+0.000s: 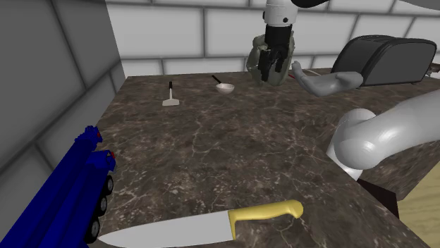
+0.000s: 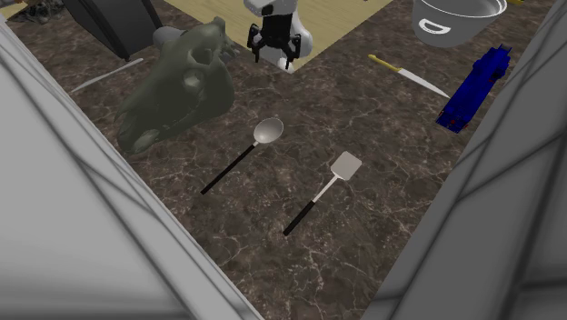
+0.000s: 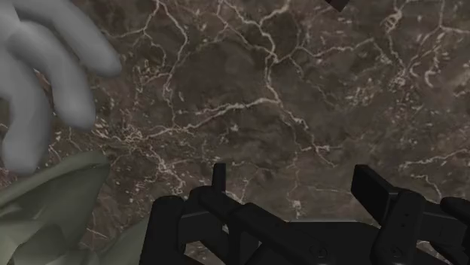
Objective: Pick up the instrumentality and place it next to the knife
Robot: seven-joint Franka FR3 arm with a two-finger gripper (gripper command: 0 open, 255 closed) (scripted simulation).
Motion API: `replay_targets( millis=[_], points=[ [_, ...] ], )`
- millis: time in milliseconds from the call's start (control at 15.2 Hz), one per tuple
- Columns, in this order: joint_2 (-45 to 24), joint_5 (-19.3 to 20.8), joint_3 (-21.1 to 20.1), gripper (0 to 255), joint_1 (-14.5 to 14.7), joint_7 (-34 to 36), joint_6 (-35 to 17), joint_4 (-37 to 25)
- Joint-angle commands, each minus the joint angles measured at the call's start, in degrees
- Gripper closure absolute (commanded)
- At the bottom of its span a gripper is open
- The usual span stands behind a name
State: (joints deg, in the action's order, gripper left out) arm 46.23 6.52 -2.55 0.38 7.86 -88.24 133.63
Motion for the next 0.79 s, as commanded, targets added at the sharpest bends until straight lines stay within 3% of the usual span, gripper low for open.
replay_targets(
  millis=[0,726],
  points=[
    [0.0,0.0,0.0,0,0.0,0.0,0.0,0.0],
    [-21.3,-4.87,-8.55,0,-1.95,18.84,-9.51,-11.76]
  ],
)
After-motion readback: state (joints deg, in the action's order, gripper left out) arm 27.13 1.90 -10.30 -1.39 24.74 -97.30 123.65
